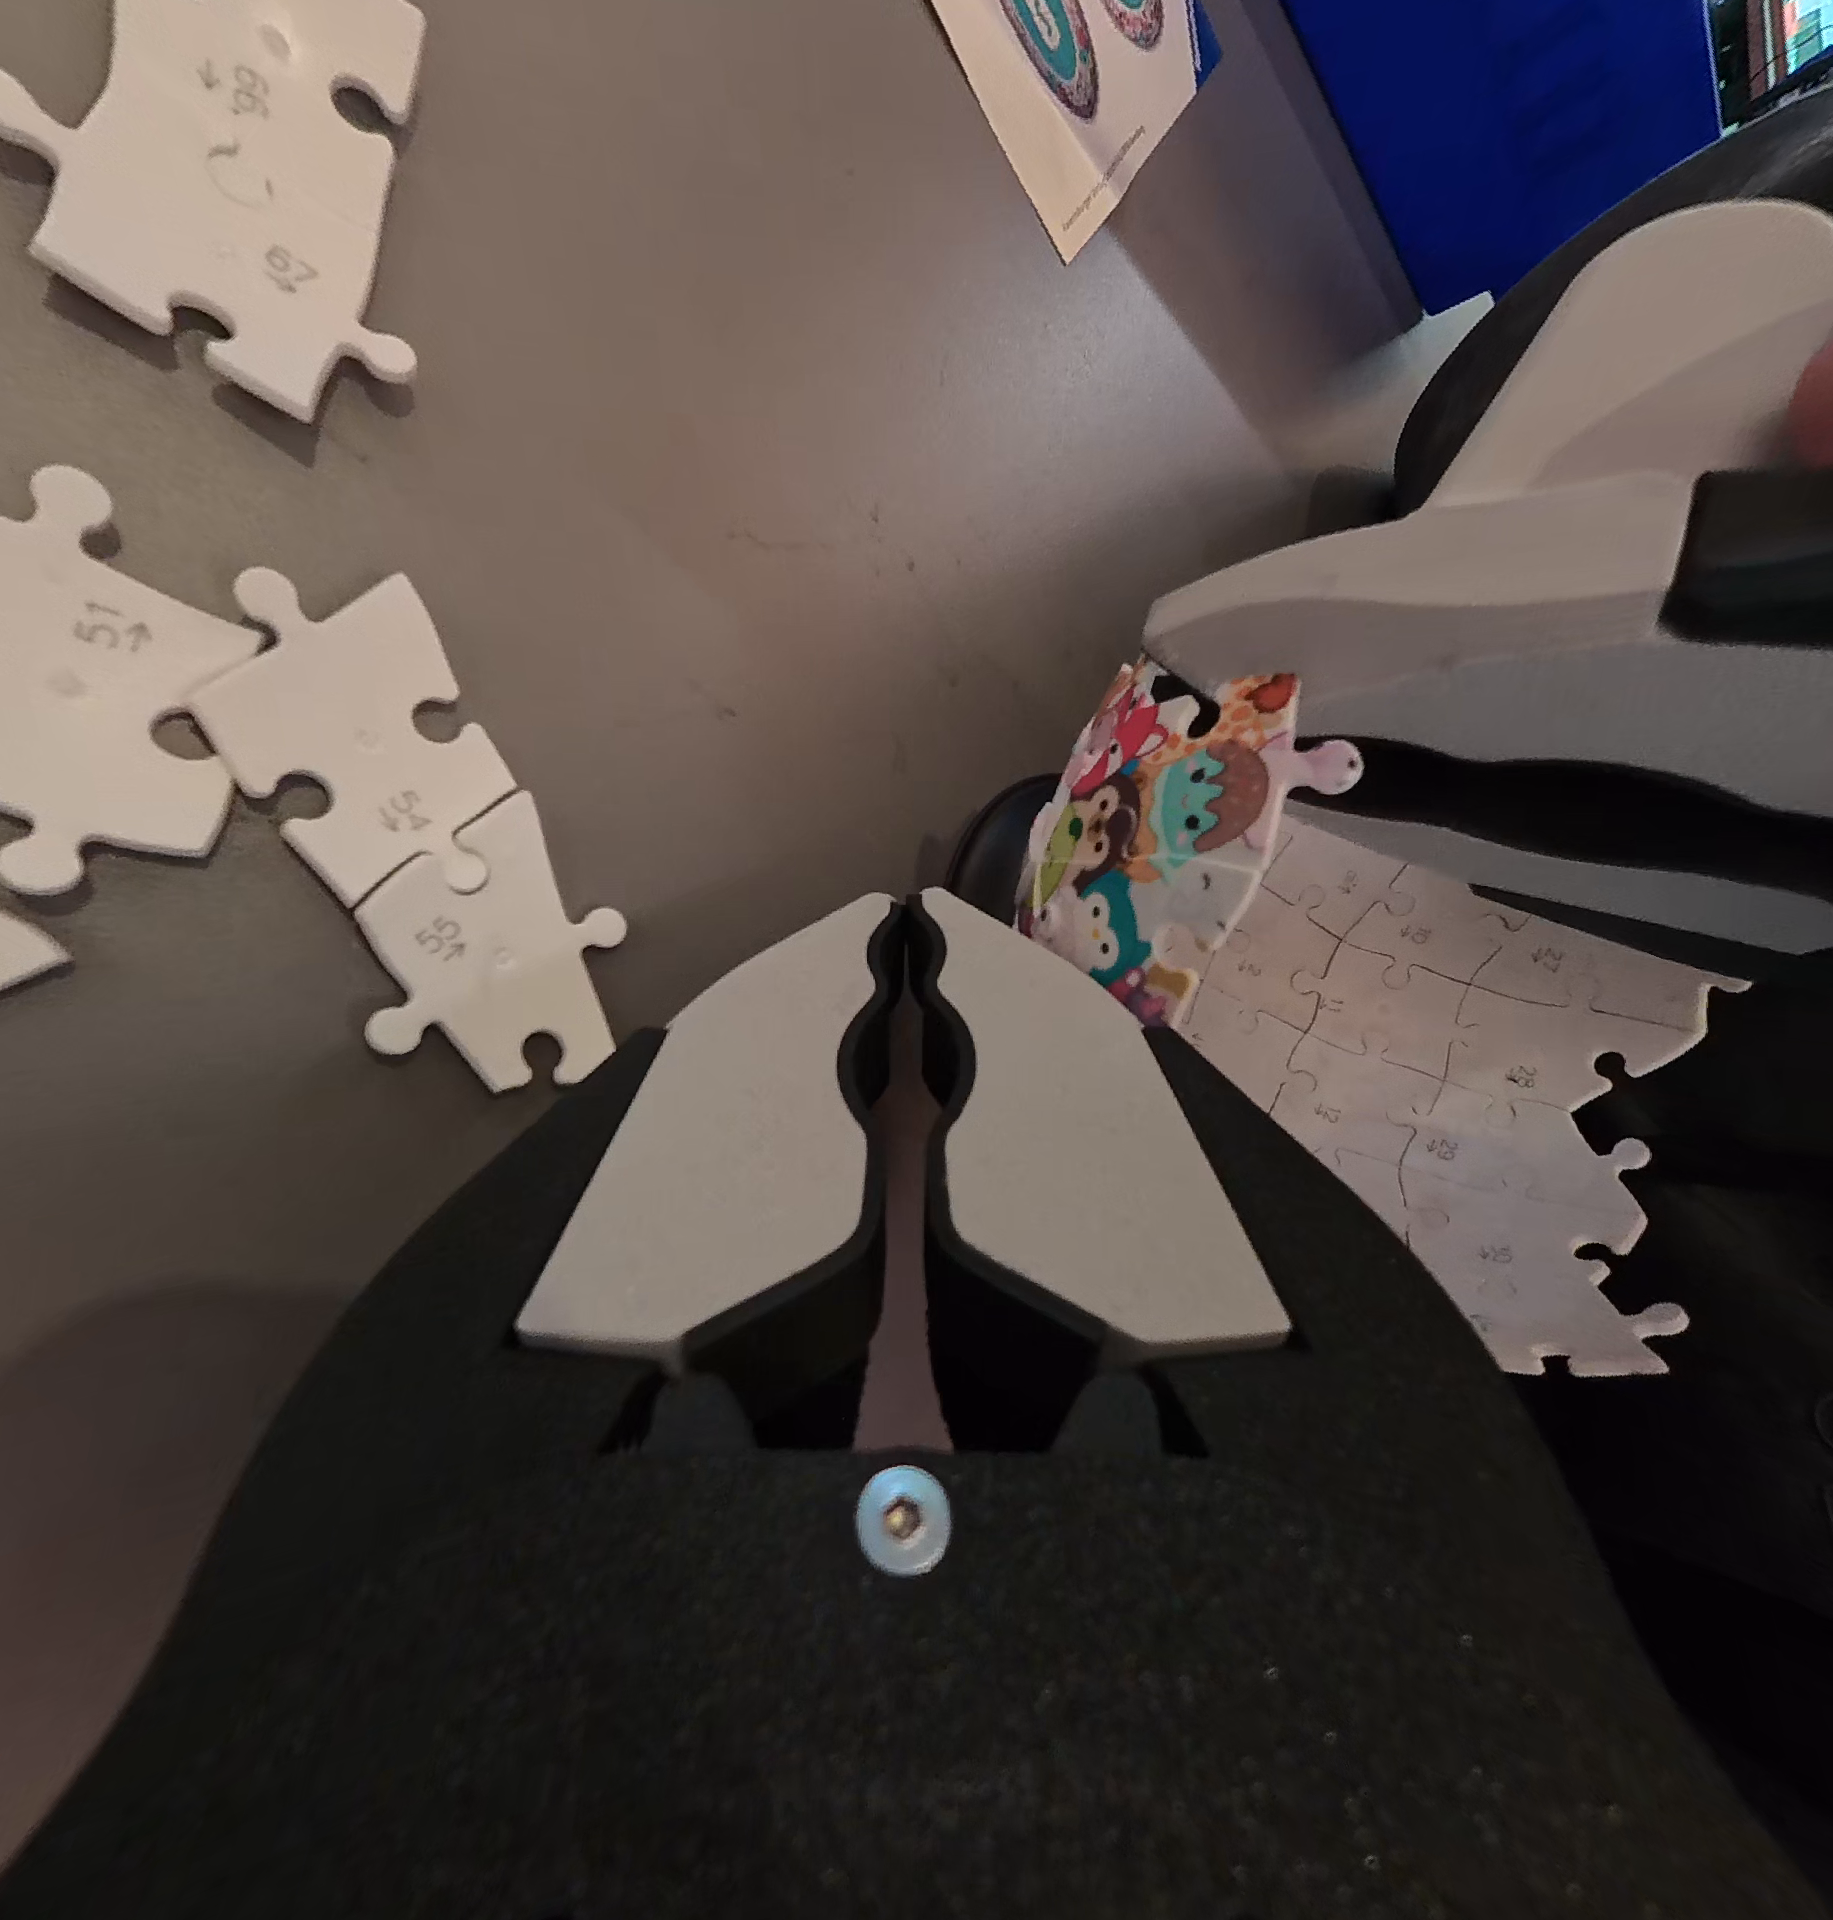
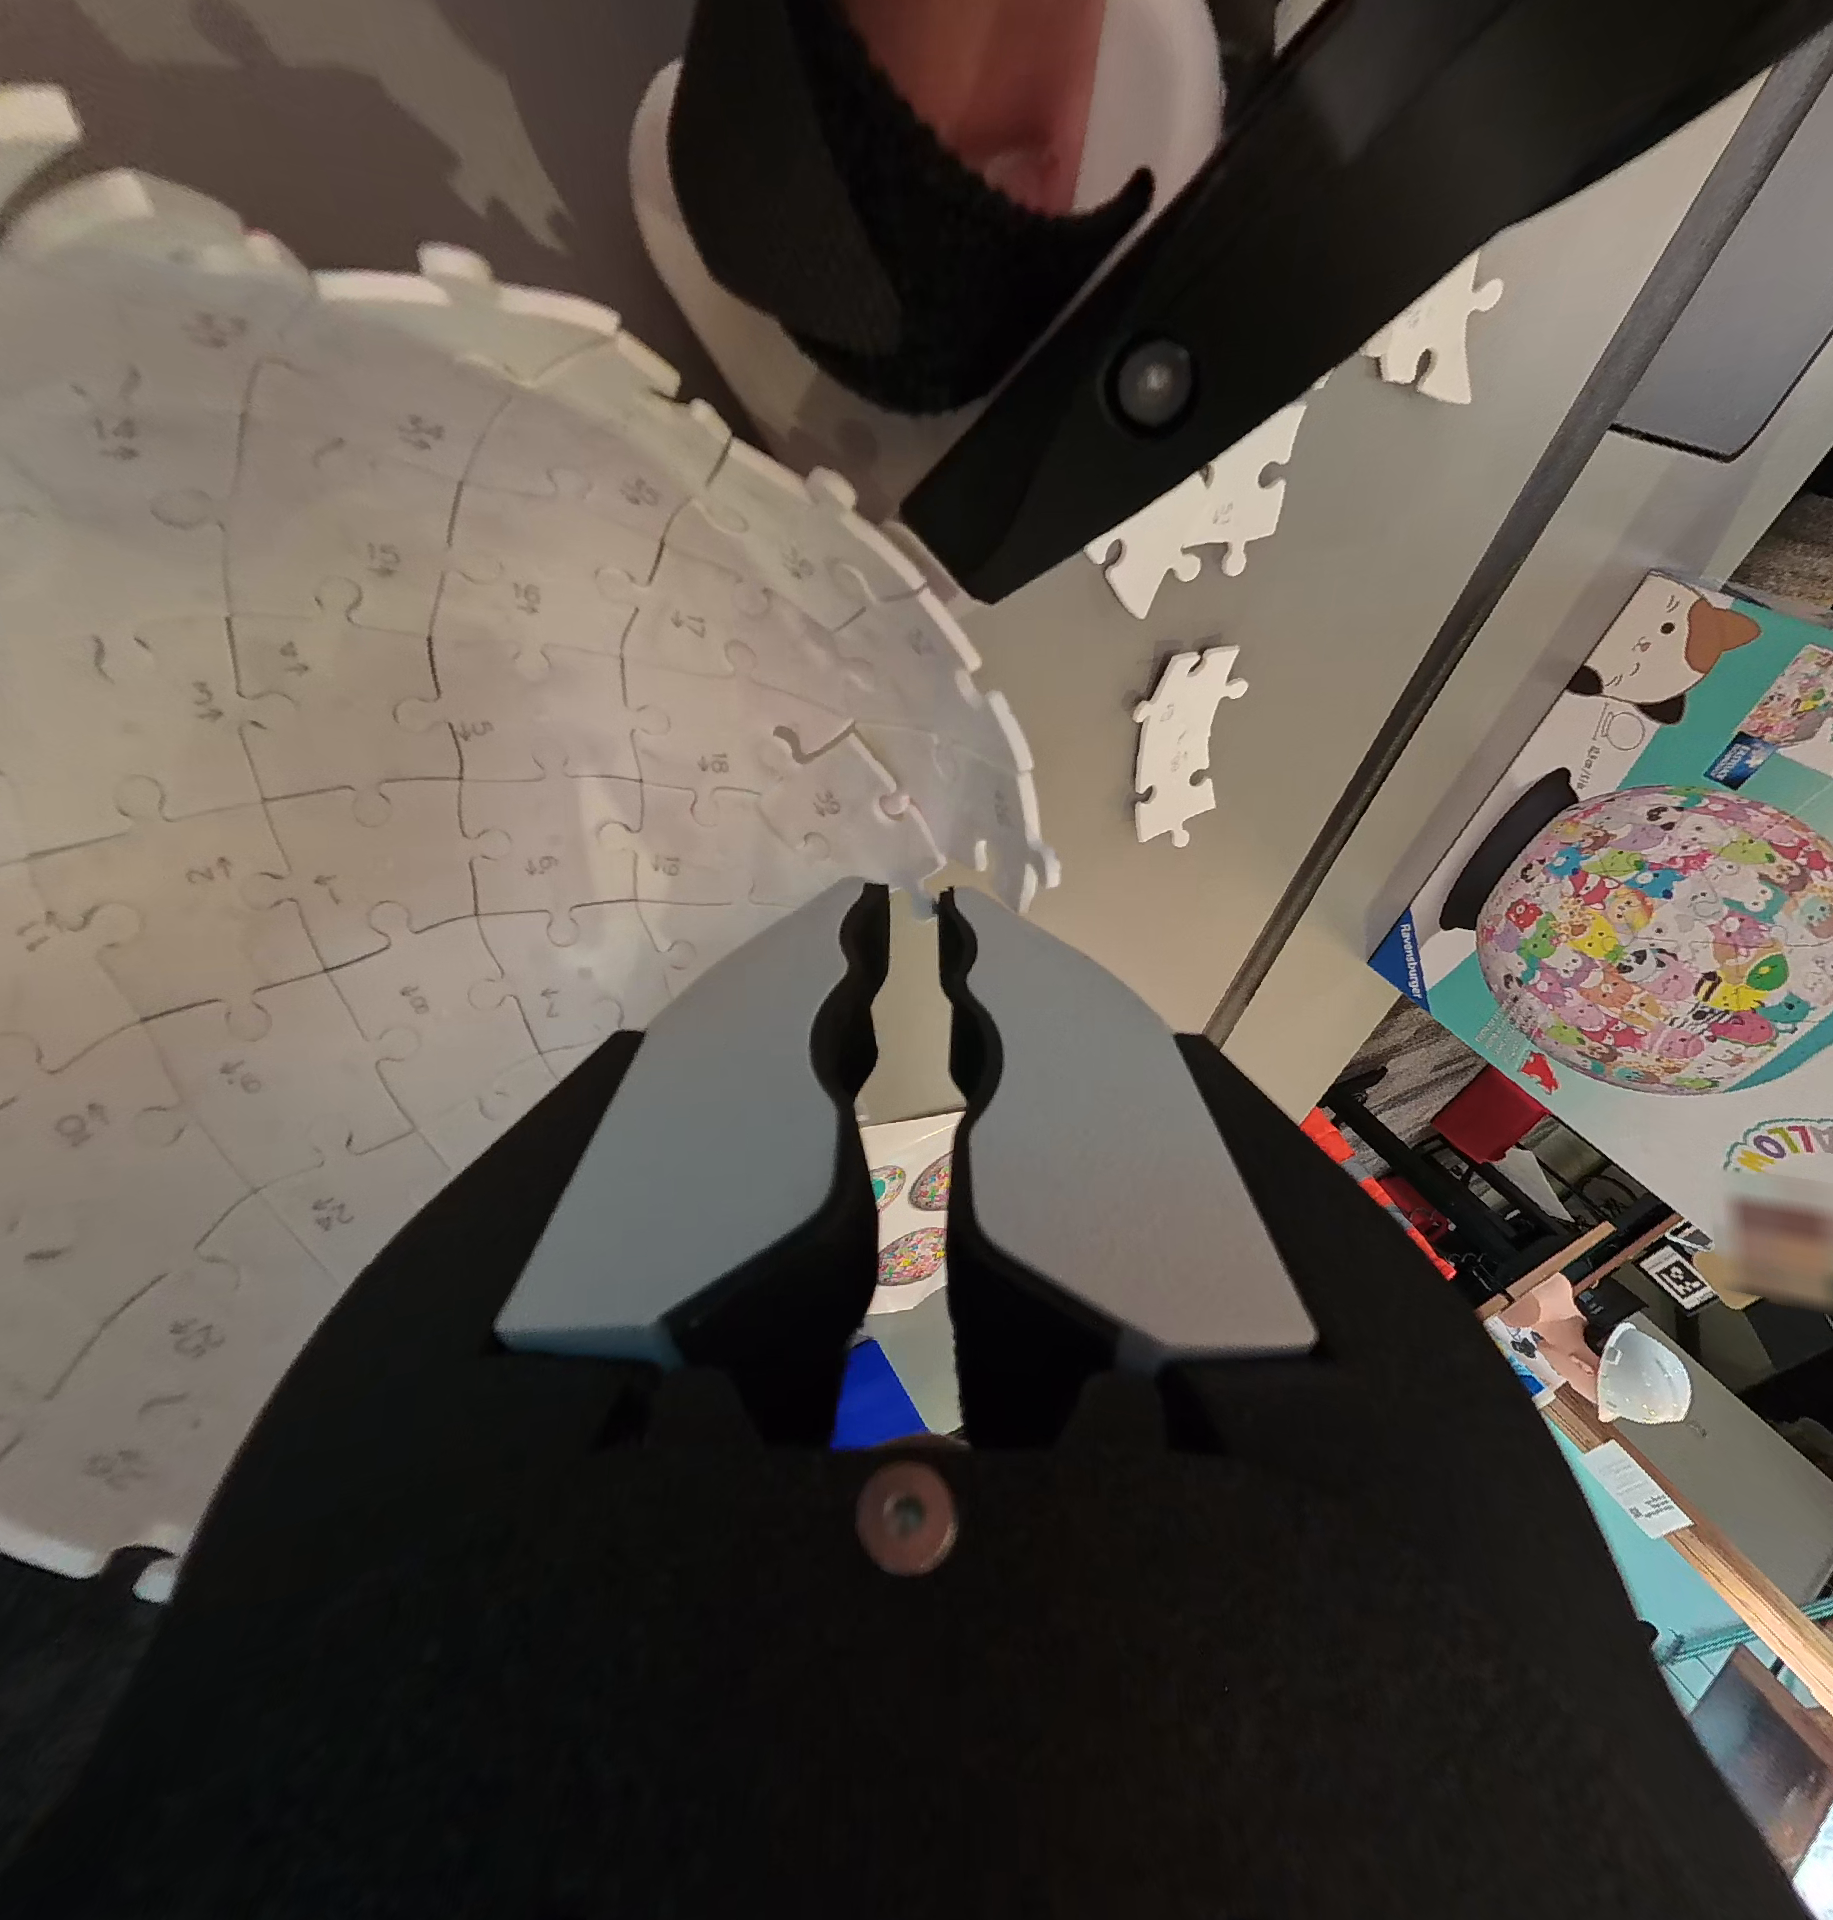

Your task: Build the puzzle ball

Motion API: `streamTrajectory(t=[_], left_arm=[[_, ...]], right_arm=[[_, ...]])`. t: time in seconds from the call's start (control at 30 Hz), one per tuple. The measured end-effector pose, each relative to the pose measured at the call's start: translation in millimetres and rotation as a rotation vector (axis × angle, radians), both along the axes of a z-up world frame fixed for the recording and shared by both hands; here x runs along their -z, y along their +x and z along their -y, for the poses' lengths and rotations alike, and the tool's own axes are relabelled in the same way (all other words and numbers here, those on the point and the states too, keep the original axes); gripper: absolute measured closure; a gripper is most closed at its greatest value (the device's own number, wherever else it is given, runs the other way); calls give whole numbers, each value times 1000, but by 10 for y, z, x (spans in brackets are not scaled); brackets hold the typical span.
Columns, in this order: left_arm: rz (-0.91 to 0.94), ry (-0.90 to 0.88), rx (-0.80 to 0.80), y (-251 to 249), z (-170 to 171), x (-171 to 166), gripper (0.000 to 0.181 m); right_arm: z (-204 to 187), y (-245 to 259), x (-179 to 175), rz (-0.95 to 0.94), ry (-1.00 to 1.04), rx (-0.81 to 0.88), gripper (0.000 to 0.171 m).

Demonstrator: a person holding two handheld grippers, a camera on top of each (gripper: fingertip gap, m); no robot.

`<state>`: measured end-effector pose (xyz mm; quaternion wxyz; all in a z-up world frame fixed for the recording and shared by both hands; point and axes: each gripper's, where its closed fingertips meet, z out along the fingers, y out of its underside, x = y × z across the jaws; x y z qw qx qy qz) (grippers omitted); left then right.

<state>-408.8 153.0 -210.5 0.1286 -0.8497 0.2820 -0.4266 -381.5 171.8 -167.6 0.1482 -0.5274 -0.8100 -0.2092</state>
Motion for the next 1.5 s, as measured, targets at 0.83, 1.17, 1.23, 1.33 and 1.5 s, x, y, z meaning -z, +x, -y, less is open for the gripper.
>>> streamTrajectory(t=[0.83,1.17,1.23,1.33,1.5], left_arm=[[-52,33,58,100,-133,28,181],[-40,-16,105,114,-107,29,181],[-33,-22,102,111,-105,26,181],[-29,-27,98,106,-106,25,181],[-32,-40,88,65,-102,29,181]], right_arm=[[287,-28,60,-50,-280,-230,171],[197,-110,208,-37,-293,-199,171],[201,-126,214,-39,-294,-202,171],[201,-133,209,-44,-302,-198,171],[218,-133,159,-66,-328,-194,171]])
